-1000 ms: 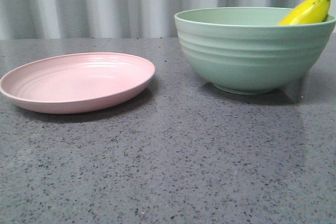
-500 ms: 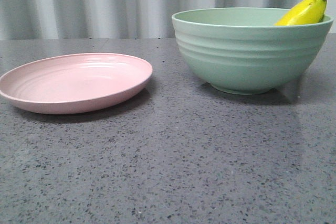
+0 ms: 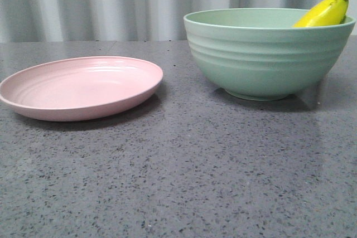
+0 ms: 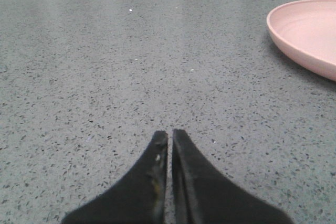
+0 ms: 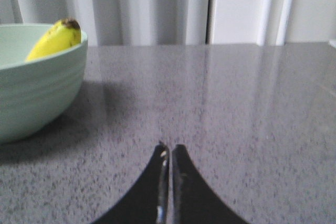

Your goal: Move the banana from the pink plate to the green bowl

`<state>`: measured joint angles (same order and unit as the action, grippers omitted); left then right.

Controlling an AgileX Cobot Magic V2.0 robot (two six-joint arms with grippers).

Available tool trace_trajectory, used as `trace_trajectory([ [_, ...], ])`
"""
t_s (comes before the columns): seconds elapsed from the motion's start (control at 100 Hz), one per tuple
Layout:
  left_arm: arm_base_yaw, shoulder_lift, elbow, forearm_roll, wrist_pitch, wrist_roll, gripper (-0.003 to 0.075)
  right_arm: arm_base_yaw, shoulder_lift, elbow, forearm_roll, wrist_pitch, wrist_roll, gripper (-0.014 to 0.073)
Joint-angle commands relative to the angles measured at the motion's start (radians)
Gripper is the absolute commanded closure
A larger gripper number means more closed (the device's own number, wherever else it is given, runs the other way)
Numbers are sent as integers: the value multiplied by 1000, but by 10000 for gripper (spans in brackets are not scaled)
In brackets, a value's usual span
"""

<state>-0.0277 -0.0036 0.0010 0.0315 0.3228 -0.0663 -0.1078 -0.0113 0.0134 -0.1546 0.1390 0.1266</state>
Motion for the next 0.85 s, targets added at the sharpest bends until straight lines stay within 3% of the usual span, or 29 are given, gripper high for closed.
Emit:
trace_trajectory([
  [0.0,1,-33,26,0,-39,-7,739,-6,-16,25,28,53,-14,668],
  [0.07,1,-33,26,0,-39,-7,739,-6,-16,25,90,160,-87,668],
  [0.84,1,-33,26,0,-39,-7,739,-6,-16,25,113,151,-119,668],
])
